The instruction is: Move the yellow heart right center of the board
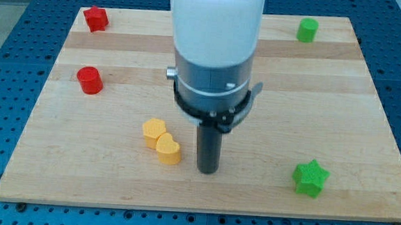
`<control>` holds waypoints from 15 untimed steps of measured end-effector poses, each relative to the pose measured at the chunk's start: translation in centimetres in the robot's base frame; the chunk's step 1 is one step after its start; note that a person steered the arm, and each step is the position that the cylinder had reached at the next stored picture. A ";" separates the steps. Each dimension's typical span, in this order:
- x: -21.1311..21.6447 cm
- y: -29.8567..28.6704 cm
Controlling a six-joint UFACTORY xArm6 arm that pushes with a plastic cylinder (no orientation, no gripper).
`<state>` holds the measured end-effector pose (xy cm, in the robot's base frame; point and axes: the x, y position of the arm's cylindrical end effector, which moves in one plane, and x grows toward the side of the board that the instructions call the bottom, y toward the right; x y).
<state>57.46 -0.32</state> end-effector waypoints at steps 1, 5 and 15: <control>2.5 -4.6; -5.0 3.6; -12.3 5.0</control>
<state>45.15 4.68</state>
